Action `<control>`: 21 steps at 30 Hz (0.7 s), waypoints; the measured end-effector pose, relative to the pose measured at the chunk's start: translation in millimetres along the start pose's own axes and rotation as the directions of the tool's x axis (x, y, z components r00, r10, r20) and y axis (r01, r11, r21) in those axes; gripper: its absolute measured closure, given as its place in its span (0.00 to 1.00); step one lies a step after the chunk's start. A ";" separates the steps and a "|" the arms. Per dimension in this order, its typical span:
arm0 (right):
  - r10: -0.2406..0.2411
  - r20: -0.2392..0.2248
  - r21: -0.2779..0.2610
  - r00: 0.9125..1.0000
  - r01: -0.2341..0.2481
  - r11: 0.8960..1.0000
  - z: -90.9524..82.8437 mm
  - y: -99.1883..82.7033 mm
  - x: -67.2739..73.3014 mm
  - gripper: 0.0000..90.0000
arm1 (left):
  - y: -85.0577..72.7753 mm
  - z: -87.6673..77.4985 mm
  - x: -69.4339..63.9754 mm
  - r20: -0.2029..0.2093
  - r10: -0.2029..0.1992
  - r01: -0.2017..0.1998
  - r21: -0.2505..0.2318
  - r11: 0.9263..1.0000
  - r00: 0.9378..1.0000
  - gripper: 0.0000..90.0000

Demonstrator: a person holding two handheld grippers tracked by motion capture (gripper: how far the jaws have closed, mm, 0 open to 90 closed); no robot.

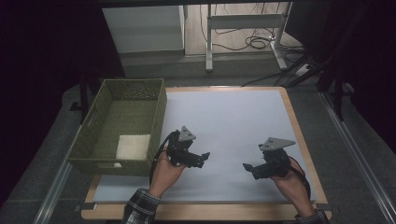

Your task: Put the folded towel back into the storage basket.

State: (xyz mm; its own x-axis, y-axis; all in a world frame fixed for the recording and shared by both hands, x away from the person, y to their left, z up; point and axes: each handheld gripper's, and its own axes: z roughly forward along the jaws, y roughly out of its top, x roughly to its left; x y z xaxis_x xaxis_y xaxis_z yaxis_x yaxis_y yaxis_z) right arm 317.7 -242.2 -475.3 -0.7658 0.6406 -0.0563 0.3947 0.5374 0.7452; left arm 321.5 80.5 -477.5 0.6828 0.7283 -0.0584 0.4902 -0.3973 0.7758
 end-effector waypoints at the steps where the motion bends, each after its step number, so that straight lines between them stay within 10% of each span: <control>1: 0.002 0.006 0.003 1.000 -0.002 1.000 0.4 -3.3 -1.1 0.05 | -3.6 0.3 0.2 0.004 -0.005 0.005 0.000 1.000 1.000 0.00; 21: 0.056 0.009 0.051 0.998 -0.057 0.997 12.1 -52.8 -8.5 0.04 | -63.8 6.5 -4.3 -0.028 -0.012 0.014 0.073 0.997 1.000 0.00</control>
State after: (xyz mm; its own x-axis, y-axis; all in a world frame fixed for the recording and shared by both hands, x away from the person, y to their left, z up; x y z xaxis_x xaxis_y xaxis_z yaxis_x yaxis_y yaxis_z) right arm 309.5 -269.4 -522.2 -0.7377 0.6748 -0.0203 0.4631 0.5277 0.7121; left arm 290.8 99.2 -530.9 0.6614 0.7483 -0.0504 0.5381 -0.4266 0.7270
